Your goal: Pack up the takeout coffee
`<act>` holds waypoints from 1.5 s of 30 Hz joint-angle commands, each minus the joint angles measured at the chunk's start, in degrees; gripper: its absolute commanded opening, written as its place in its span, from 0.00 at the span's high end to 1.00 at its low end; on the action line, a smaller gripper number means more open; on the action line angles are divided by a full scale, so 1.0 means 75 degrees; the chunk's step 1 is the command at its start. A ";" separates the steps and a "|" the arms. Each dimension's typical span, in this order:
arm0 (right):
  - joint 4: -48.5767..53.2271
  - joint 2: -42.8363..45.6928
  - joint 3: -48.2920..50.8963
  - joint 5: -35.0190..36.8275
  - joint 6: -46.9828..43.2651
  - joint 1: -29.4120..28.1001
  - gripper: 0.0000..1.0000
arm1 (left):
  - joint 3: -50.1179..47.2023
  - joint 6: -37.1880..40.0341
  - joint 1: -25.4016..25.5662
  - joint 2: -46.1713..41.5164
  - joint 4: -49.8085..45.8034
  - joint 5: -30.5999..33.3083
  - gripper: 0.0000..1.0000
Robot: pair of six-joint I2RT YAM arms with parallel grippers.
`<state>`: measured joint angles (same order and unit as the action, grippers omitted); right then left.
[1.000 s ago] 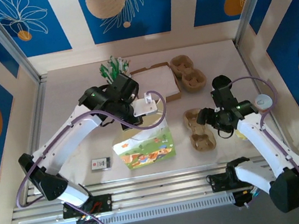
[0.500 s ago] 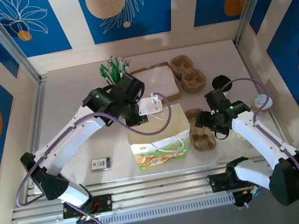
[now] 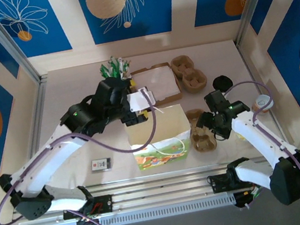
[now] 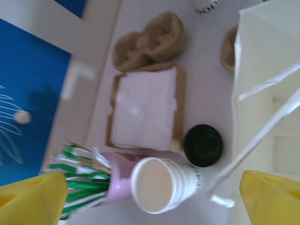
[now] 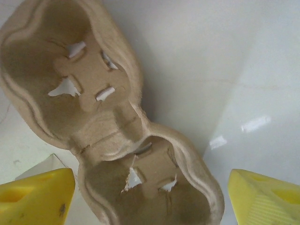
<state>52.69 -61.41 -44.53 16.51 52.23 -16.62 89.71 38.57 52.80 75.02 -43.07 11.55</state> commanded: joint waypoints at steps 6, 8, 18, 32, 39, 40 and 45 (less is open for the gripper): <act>0.1149 -0.0070 -0.0436 -0.0245 0.4300 -0.1022 0.20 | -0.1532 -0.1122 0.0052 -0.1882 0.3114 0.1358 0.00; 0.1241 -0.0229 -0.0586 0.0133 0.5055 -0.1494 0.21 | -0.2054 -0.1275 0.0048 -0.2364 0.3549 0.1691 0.00; 0.0909 -0.1821 -0.1250 -0.0066 0.6009 -0.1702 0.30 | -0.4766 -0.1557 -0.0245 -0.4236 0.5590 0.2992 0.00; -0.0144 -0.1867 -0.0764 -0.0406 0.5792 -0.0772 0.34 | -0.6785 -0.1215 -0.0319 -0.5275 0.7607 0.3909 0.00; -0.0436 -0.2113 -0.0754 -0.0608 0.5545 -0.0503 0.34 | -0.6990 -0.1208 -0.0321 -0.5324 0.7908 0.3999 0.00; -0.0460 -0.2164 -0.0771 -0.0635 0.5529 -0.0481 0.34 | -0.7023 -0.1185 -0.0324 -0.5327 0.7949 0.4003 0.00; -0.0603 -0.2364 -0.0769 -0.0657 0.5517 -0.0444 0.33 | -0.7098 -0.1106 -0.0324 -0.5327 0.8060 0.3998 0.00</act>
<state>48.27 -78.08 -50.61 12.99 93.95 -20.21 36.99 29.08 50.85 35.79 14.24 40.23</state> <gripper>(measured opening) 0.665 0.998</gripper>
